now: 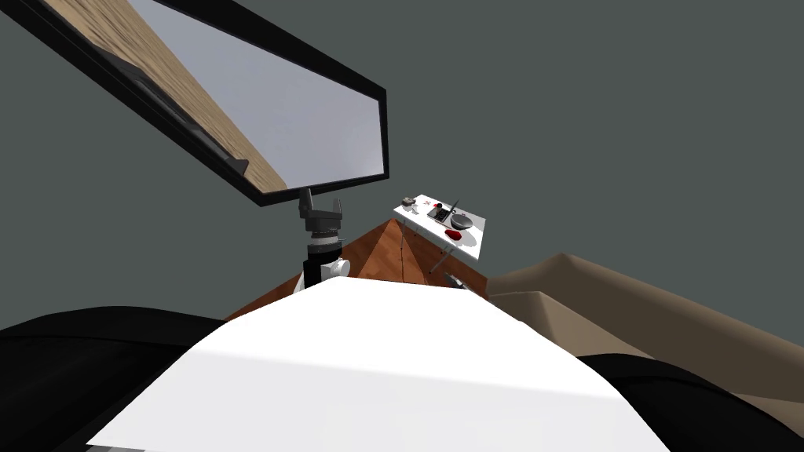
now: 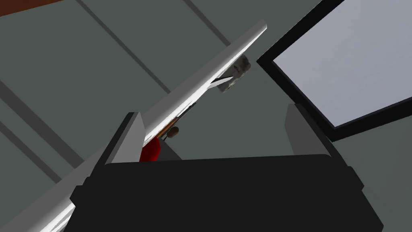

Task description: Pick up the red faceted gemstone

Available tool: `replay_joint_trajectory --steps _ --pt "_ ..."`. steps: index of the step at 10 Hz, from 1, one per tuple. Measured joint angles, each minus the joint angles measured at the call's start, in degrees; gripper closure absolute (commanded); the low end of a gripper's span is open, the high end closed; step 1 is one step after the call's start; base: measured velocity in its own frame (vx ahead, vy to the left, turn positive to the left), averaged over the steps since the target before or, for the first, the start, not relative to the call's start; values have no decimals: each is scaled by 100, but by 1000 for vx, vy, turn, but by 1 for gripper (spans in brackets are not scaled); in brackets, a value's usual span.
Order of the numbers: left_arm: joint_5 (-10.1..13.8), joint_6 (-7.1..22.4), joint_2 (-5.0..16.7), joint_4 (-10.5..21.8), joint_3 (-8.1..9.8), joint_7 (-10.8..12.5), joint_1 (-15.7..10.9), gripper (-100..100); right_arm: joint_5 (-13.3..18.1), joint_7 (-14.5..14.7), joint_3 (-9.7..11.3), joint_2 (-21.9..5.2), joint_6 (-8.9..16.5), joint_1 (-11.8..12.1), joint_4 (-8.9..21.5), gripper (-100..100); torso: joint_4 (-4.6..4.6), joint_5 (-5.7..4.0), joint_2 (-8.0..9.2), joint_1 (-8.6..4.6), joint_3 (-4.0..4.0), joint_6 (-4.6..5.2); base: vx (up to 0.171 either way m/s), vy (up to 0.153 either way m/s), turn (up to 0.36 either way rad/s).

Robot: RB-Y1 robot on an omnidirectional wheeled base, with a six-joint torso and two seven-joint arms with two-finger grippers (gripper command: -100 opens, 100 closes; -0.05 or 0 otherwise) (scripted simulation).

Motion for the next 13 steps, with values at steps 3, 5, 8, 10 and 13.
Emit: replay_joint_trajectory --steps 3,5,8,10,13 --pt "0 0 0 0 0 0 0 0 65 29 209 -484 -89 166 264 -100 -1 0 -3 2 -2 0 0 37 31" --pt "0 0 0 0 0 0 0 0 107 36 368 -817 -97 233 393 -100 -1 0 -6 5 -3 -1 11 40 50" --pt "0 0 0 0 0 0 0 0 159 4 617 -1323 -116 262 601 -100 -2 -1 -8 -3 -5 0 16 23 65" --pt "0 0 0 0 0 0 0 0 176 -2 734 -1684 -141 384 694 -100 -3 -2 -12 -7 -7 0 27 10 65" --pt "0 0 0 0 0 0 0 0 233 -62 1050 -2201 -209 391 996 -100 -4 -3 -20 -9 -11 -1 38 5 69"
